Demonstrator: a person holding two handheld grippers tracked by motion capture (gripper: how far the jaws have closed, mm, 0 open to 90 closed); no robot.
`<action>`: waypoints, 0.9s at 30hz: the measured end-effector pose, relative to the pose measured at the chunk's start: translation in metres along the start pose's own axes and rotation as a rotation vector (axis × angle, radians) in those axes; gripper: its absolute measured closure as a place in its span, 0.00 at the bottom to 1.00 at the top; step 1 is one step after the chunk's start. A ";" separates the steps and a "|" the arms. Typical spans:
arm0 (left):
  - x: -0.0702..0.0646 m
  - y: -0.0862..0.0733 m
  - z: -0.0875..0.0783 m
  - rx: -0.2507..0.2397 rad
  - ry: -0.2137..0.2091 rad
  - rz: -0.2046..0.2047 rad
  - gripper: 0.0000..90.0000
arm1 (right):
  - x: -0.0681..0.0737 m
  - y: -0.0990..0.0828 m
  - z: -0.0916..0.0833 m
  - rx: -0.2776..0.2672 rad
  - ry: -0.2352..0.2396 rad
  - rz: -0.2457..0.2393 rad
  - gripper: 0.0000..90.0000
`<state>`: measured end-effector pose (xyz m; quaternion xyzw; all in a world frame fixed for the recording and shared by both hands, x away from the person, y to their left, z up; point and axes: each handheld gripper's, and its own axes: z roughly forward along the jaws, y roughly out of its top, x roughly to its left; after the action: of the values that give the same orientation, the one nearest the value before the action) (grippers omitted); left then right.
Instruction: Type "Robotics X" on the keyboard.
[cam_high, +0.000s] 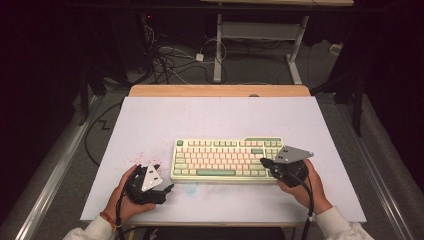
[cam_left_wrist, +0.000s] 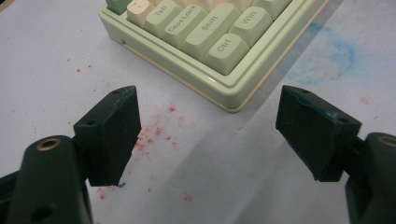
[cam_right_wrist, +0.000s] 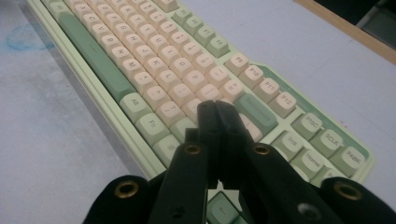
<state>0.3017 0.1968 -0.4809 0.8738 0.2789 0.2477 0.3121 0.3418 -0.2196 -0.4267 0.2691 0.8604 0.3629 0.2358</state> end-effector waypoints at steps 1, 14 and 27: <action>0.000 0.000 0.000 0.000 0.002 0.000 0.23 | 0.001 0.001 0.002 0.004 0.004 -0.004 1.00; 0.002 0.000 -0.002 -0.008 0.000 -0.013 0.31 | 0.004 0.000 0.026 0.065 0.022 -0.019 1.00; 0.005 0.000 -0.004 0.001 -0.054 -0.029 0.36 | 0.001 -0.011 0.036 0.079 0.014 0.003 1.00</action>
<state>0.3033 0.2018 -0.4770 0.8762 0.2831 0.2192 0.3226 0.3593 -0.2074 -0.4578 0.2771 0.8752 0.3310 0.2185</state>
